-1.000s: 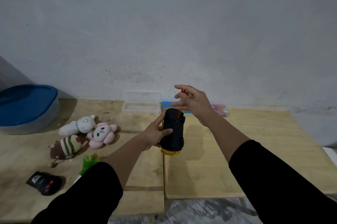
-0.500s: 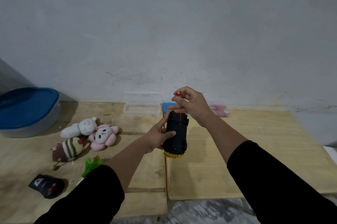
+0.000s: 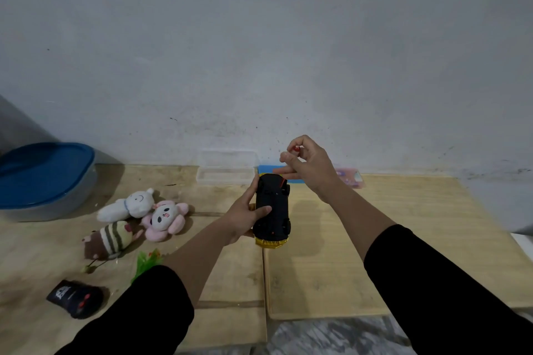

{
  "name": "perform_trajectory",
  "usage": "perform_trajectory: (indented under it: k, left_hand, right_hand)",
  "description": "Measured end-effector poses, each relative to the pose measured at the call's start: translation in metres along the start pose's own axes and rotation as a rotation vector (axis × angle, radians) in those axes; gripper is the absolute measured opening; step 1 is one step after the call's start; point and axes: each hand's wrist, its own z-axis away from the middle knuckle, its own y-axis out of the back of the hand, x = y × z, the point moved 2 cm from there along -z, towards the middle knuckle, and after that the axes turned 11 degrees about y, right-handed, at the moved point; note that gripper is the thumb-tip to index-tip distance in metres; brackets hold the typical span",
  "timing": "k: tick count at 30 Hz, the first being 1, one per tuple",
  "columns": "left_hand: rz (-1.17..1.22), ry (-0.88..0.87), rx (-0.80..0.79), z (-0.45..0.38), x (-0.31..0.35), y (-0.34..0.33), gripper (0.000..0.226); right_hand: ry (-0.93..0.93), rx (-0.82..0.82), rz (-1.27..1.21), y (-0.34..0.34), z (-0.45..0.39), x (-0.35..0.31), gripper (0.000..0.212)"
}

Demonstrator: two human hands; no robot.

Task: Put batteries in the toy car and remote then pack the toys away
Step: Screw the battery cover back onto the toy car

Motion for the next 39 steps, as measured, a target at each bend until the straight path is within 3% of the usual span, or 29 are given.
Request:
perform_trajectory:
  k: [4, 9, 17, 23, 28, 39]
  left_hand:
    - [-0.013, 0.01, 0.011, 0.001, 0.001, 0.003, 0.081]
    - [-0.02, -0.003, -0.021, 0.002, -0.003, 0.001, 0.081]
    - [-0.033, -0.009, -0.005, 0.001, 0.002, 0.005, 0.08]
    - [-0.044, -0.004, -0.052, 0.0, -0.003, 0.0, 0.082]
    - [-0.053, -0.013, -0.065, -0.004, 0.002, -0.005, 0.083]
    - [-0.07, -0.028, -0.124, -0.017, 0.015, -0.041, 0.084]
  right_hand:
    - [-0.018, -0.04, -0.031, -0.004, 0.0, 0.0, 0.03]
    - [-0.002, 0.002, 0.044, -0.006, -0.003, 0.001, 0.007]
    - [0.035, -0.055, 0.053, -0.009, -0.004, 0.0, 0.035]
    - [0.053, 0.051, 0.221, -0.003, -0.007, 0.005, 0.012]
    - [0.143, 0.125, 0.418, 0.005, -0.009, 0.008, 0.024]
    - [0.074, 0.15, 0.273, 0.027, -0.008, 0.015, 0.033]
